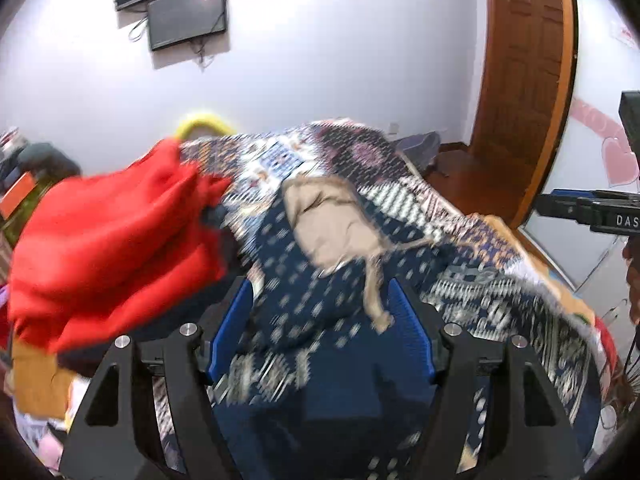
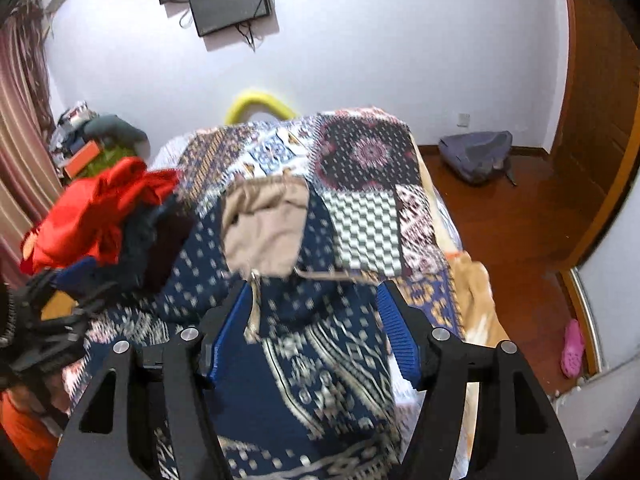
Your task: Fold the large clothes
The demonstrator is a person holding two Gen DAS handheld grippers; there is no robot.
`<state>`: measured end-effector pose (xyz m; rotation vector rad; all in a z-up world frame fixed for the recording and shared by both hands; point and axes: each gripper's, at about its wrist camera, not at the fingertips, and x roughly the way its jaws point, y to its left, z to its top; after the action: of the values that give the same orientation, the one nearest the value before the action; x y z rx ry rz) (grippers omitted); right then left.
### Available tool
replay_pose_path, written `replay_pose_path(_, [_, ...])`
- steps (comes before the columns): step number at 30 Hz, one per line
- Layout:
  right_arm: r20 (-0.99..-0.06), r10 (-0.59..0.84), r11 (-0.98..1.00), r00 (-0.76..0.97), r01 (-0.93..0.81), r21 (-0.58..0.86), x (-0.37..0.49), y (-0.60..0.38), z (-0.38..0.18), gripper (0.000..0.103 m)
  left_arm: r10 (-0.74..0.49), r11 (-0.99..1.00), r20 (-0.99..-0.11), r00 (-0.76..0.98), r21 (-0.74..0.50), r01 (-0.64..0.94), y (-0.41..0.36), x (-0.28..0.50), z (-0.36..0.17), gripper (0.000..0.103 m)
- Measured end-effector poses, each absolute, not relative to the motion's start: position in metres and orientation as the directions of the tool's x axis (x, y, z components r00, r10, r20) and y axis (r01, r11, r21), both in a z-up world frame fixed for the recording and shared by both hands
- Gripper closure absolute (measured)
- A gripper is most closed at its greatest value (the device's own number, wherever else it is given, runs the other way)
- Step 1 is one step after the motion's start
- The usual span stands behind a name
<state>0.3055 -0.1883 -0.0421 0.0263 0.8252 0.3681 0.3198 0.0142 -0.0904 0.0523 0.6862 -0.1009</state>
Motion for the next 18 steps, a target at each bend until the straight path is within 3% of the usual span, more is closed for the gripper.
replay_pose_path(8, [-0.734,0.348,0.932,0.583,-0.299,0.205,0.367,-0.165,-0.063,0.042,-0.046,0.997,-0.679,0.733,0.017,0.077,-0.006,0.412,-0.109,0.033])
replay_pose_path(18, [-0.868,0.316,0.945,0.384,-0.211,0.251,0.454,-0.141,-0.148,0.042,0.088,0.995,-0.79,0.607,0.043,-0.088,0.018,0.495,-0.196,0.033])
